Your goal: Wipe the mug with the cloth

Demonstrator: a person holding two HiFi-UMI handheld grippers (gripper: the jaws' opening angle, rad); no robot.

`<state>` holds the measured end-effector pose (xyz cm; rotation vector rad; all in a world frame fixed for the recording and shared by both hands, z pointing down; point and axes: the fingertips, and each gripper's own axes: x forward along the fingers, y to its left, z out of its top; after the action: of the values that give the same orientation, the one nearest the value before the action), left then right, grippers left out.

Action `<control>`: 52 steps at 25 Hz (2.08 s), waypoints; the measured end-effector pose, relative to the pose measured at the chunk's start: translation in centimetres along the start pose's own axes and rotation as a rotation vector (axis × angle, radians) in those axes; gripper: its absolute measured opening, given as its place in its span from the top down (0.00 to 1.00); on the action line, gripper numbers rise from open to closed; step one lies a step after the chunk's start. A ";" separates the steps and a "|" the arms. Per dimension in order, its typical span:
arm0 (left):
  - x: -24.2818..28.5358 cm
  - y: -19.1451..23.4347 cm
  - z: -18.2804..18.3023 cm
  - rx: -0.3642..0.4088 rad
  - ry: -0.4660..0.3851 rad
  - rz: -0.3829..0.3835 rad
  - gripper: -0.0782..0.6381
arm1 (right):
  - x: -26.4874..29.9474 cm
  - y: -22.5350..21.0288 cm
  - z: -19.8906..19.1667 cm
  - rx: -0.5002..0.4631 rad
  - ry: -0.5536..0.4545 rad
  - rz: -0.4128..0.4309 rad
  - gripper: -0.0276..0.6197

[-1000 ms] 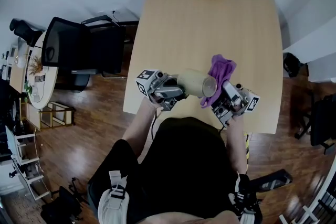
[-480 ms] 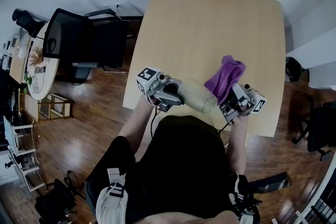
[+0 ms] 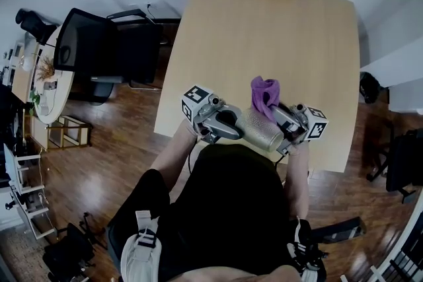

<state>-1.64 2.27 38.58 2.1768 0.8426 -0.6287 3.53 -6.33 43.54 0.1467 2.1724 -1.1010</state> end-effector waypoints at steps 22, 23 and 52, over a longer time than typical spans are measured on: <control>0.7 2.4 -5.1 -0.191 0.240 0.137 0.82 | -3.0 3.9 -2.7 -0.218 0.201 0.177 0.87; 0.8 2.6 -5.6 -0.203 0.253 0.141 0.82 | -2.8 2.7 -3.1 -0.201 0.216 0.129 0.86; -7.2 4.7 1.5 -0.054 -0.231 0.370 0.84 | -7.9 -1.3 5.1 -0.258 -0.127 -0.316 0.86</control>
<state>-3.38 -4.10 44.31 2.0874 0.3202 -0.6436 11.68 -9.39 47.29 -0.3838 2.2464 -0.9537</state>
